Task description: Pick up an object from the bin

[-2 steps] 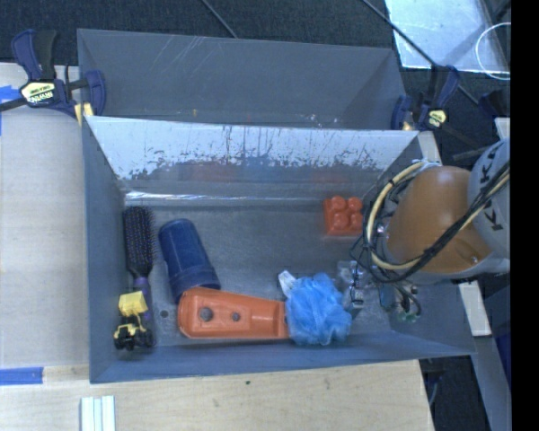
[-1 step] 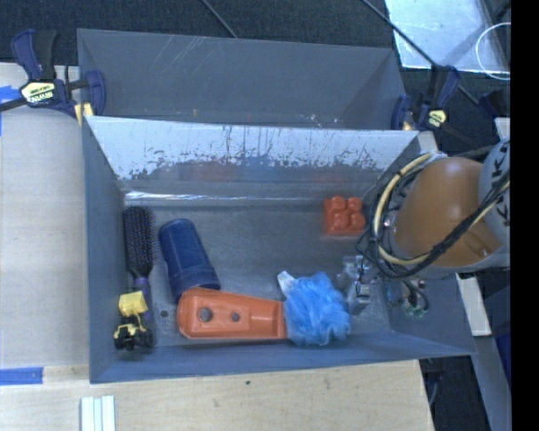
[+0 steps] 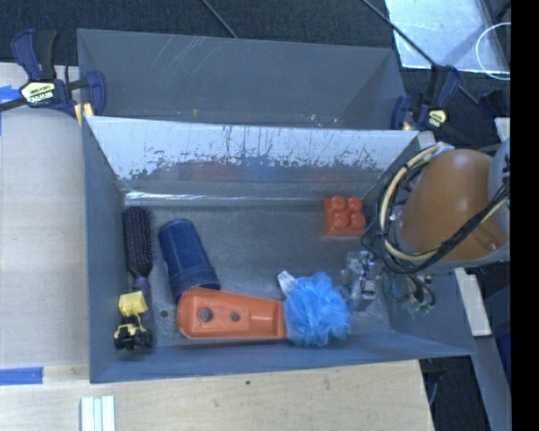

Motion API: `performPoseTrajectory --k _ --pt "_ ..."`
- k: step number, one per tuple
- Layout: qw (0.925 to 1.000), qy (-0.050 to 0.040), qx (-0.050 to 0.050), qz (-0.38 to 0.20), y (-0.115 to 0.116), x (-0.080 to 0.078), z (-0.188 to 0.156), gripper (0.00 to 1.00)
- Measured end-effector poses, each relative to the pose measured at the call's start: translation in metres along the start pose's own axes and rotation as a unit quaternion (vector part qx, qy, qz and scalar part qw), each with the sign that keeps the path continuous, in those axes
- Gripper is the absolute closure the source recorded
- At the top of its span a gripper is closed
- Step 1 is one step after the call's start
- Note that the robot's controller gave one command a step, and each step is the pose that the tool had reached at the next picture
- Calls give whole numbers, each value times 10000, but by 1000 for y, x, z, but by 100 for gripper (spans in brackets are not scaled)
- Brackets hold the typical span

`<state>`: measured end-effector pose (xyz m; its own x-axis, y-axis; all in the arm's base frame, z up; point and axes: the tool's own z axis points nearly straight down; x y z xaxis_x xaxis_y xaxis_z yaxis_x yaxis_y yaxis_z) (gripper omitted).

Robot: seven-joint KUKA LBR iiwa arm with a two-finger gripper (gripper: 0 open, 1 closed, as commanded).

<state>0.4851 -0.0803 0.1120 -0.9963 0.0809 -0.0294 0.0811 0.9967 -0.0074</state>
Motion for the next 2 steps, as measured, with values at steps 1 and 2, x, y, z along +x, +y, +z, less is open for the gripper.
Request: performPoseTrajectory --k 1,2 --pt "10000 -2 0 0 0 -1 -22 100" --pt "10000 -2 -1 -5 0 -1 -45 100"
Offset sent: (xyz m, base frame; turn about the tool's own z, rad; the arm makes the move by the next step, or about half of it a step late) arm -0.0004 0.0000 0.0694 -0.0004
